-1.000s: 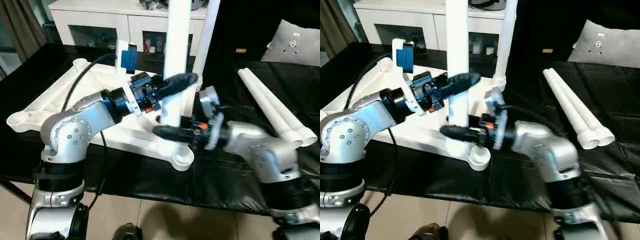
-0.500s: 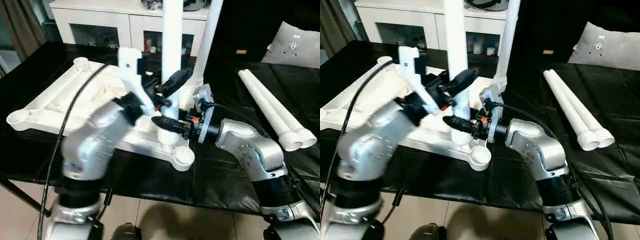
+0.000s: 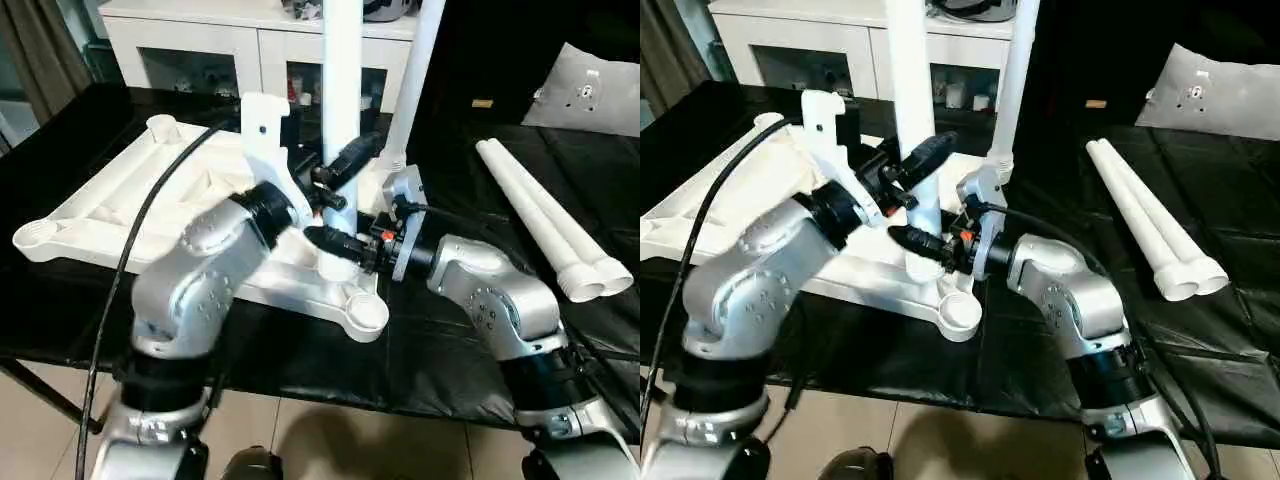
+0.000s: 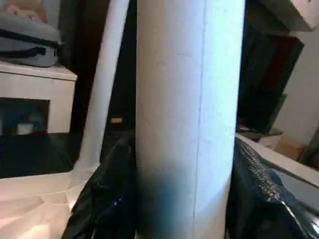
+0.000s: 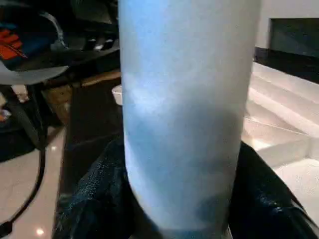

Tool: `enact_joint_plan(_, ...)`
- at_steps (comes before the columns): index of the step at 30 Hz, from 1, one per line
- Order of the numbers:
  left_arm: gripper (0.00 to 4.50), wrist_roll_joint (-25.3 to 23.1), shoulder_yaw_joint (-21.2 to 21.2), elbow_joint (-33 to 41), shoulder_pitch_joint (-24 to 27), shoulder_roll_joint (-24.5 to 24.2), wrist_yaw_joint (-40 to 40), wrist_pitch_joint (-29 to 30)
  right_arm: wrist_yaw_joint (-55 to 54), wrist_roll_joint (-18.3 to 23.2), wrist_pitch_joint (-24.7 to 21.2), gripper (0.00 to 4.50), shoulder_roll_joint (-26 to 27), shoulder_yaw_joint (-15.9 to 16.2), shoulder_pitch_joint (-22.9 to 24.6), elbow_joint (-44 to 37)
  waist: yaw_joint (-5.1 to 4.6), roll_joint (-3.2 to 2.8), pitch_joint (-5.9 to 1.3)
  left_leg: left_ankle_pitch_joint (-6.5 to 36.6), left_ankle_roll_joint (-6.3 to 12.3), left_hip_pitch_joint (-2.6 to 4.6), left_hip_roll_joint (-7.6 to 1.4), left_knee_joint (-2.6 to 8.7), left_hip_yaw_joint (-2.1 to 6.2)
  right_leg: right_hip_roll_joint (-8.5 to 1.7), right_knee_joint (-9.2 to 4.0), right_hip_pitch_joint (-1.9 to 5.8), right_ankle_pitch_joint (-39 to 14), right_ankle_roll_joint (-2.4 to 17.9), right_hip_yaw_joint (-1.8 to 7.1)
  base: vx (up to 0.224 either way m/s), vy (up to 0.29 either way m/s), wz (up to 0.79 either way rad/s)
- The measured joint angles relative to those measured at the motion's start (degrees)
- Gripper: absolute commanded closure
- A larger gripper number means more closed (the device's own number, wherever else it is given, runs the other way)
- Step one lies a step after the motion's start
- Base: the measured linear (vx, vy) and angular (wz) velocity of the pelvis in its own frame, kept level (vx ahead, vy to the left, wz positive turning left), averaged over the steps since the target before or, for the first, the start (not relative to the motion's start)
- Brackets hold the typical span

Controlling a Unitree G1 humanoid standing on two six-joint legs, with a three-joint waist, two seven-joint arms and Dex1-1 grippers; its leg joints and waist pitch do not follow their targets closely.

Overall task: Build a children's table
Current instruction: Pick table leg

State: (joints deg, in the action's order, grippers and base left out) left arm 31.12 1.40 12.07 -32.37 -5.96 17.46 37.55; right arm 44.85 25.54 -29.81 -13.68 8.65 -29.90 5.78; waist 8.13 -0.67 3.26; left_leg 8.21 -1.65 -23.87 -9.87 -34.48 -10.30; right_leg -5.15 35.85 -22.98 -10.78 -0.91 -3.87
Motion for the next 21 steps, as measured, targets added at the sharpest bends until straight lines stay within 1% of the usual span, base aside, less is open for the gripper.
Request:
enact_joint_plan(3, 2.64, 0.84, -1.28, -2.09, -0.71, -1.77, 2.33, 1.0, 1.97, 1.77, -1.5, 1.71, -1.55, -1.72, -0.24, -0.03, 0.1, 0.0, 0.0, 0.0, 0.0, -0.01, 0.0, 0.0, 0.0, 0.0, 0.01, 0.0, 0.0, 0.0, 0.0, 0.0, 0.0, 0.0)
enact_joint_plan(5, 2.64, 2.13, -2.69, -3.43, -1.51, -2.21, 3.42, 1.88, 3.8, 3.76, -3.62, 1.4, -2.99, -3.08, -0.66, -0.3, 0.11, 0.0, 0.0, 0.0, 0.0, -0.01, 0.01, -0.01, 0.0, 0.0, 0.0, 0.02, 0.06, 0.1, 0.0, 0.0, 0.0, 0.0)
enact_joint_plan(6, 2.64, 3.02, -3.41, -3.82, -1.81, -2.18, 3.61, 2.15, 4.24, 4.41, -4.33, 1.29, -3.29, -3.86, -0.86, -0.46, 0.08, 0.0, 0.0, 0.0, 0.0, -0.01, 0.01, -0.03, 0.0, 0.0, 0.0, 0.02, 0.16, 0.27, 0.01, 0.0, 0.0, 0.0)
enact_joint_plan(7, 2.64, 3.72, -3.96, -4.19, -2.06, -1.99, 3.73, 2.36, 4.4, 4.95, -4.94, 1.29, -3.65, -4.14, -1.09, -0.49, 0.06, 0.0, 0.0, 0.0, 0.0, -0.01, 0.01, -0.03, 0.0, 0.0, 0.0, 0.02, 0.18, 0.3, 0.01, 0.0, 0.0, 0.0)
enact_joint_plan(8, 2.64, 5.15, -4.76, -4.71, -2.33, -1.62, 4.12, 2.83, 4.55, 5.86, -5.83, 1.16, -4.03, -4.53, -1.26, -0.57, 0.08, 0.0, 0.0, 0.0, 0.0, -0.01, 0.01, -0.02, 0.0, -0.01, 0.0, 0.02, 0.19, 0.32, 0.01, 0.0, 0.0, 0.0)
enact_joint_plan(9, 2.64, 6.53, -5.45, -5.16, -2.61, -1.45, 4.67, 3.4, 5.02, 6.87, -6.95, 1.16, -4.37, -5.11, -1.35, -0.64, 0.12, 0.0, 0.0, 0.0, 0.0, -0.01, 0.01, -0.03, 0.0, 0.0, 0.0, 0.01, 0.19, 0.32, 0.0, 0.0, 0.0, 0.0)
enact_joint_plan(10, 2.64, 7.87, -6.09, -5.87, -3.22, -1.45, 5.3, 4.12, 5.69, 8.3, -8.45, 1.02, -4.85, -5.92, -1.44, -0.66, 0.17, 0.0, 0.0, 0.0, 0.0, -0.02, 0.01, -0.03, 0.0, 0.0, 0.0, 0.0, 0.19, 0.32, -0.01, 0.0, 0.0, 0.0)
enact_joint_plan(12, 2.64, 9.77, -7.2, -6.51, -3.95, -1.57, 6.42, 4.94, 6.72, 9.89, -10.26, 1.02, -5.73, -6.86, -1.5, -0.94, 0.15, 0.0, 0.0, 0.0, 0.0, -0.02, 0.0, -0.03, 0.0, 0.0, 0.0, 0.01, 0.19, 0.32, -0.01, 0.0, 0.0, 0.0)
enact_joint_plan(15, 2.64, 12.56, -8.3, -7.21, -4.44, -2.04, 8.99, 6.66, 8.53, 11.07, -11.79, 1.02, -7.11, -7.24, -1.66, -1.29, 0.15, 0.0, 0.0, 0.0, 0.0, -0.02, 0.01, -0.03, -0.01, -0.01, 0.0, 0.01, 0.19, 0.32, -0.01, 0.0, 0.0, 0.0)
enact_joint_plan(21, 2.64, 16.64, -8.22, -8.01, -5.58, -4.59, 15.58, 9.71, 12.71, 13.34, -14.53, 1.02, -9.05, -7.14, -2.09, -2.45, 0.19, 0.0, 0.0, 0.0, 0.0, -0.01, 0.0, -0.03, -0.01, -0.01, 0.03, 0.0, 0.19, 0.32, -0.01, 0.0, 0.0, 0.0)
